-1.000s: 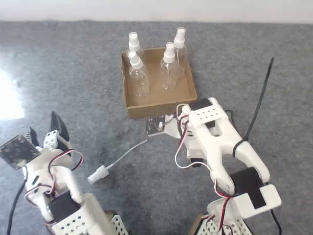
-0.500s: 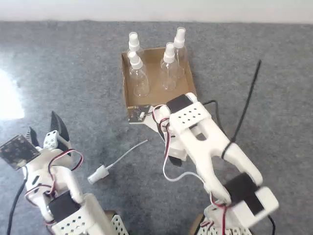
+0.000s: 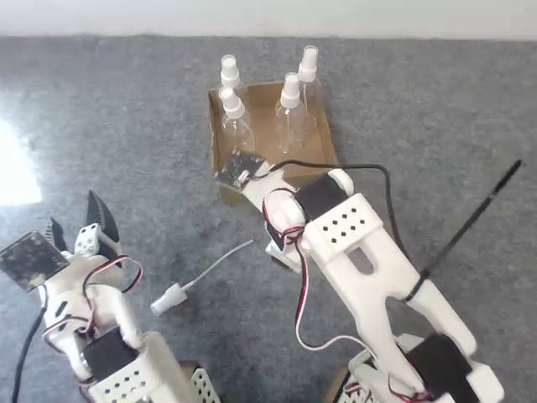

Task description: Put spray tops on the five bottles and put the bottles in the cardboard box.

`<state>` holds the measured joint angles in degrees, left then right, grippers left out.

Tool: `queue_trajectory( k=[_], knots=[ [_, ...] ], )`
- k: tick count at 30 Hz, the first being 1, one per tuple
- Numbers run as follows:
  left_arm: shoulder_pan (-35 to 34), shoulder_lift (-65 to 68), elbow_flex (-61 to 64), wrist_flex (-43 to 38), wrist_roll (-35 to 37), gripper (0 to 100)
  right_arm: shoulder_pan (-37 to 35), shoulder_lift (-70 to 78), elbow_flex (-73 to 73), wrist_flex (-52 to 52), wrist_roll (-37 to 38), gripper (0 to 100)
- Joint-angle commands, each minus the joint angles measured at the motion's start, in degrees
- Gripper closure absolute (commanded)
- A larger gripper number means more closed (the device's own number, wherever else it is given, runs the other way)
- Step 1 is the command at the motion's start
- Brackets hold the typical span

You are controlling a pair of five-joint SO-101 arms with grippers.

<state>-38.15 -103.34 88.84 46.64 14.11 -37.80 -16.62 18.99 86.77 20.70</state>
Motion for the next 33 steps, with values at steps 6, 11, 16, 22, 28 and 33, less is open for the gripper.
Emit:
queue_trajectory(
  k=[6,11,16,22,28,33],
  knots=[
    [0.26,-1.32,-0.31,-1.85,-0.44,76,-0.40,-9.63,-3.25,-5.32,-11.52,96.1],
    [0.26,-1.32,-0.31,-1.85,-0.44,76,-0.40,-10.86,-3.25,-5.23,-14.86,96.1],
    [0.26,-1.32,-0.31,-1.85,-0.44,76,-0.40,-11.03,-2.37,-5.23,-17.23,96.3],
    [0.26,-1.32,-0.31,-1.85,-0.44,76,-0.40,-13.58,1.85,-6.90,-21.10,96.1],
    [0.26,-1.32,-0.31,-1.85,-0.44,76,-0.40,-22.90,9.67,-11.82,-21.19,96.4],
    [0.35,-1.32,-0.31,-1.85,-0.44,76,-0.22,-32.48,18.46,-19.12,-20.92,96.5]
  ],
)
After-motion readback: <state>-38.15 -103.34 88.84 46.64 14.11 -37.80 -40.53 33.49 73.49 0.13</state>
